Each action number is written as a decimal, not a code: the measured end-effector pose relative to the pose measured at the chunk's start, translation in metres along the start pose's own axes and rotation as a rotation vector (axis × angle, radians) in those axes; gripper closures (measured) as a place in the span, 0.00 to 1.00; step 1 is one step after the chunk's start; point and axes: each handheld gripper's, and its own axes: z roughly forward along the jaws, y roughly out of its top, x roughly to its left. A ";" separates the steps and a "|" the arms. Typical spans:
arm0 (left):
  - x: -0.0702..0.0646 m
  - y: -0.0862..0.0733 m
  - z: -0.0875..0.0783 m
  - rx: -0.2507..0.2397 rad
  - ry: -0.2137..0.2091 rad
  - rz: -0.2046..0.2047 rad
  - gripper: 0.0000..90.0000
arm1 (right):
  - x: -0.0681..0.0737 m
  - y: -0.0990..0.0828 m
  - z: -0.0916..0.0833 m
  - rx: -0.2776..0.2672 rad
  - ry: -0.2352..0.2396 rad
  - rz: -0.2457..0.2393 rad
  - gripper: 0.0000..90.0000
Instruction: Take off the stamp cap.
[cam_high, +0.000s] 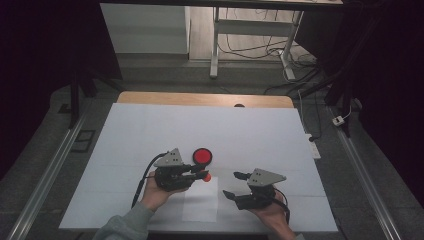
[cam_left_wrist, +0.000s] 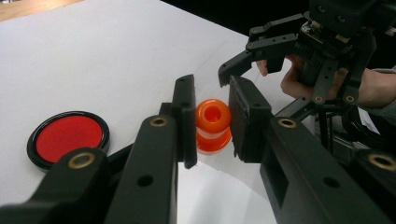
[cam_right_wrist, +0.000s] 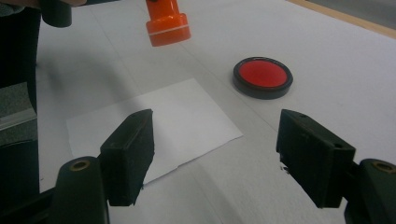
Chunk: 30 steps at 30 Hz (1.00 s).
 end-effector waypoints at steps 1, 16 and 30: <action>0.000 0.000 0.000 0.000 0.001 0.000 0.81 | 0.001 0.000 0.001 -0.002 0.003 0.001 0.30; -0.001 -0.001 0.004 0.007 -0.003 0.001 0.81 | 0.009 0.012 0.012 0.002 0.026 -0.027 0.31; -0.002 -0.001 0.004 0.006 -0.005 0.001 0.81 | 0.020 0.027 0.026 0.042 0.032 -0.064 0.32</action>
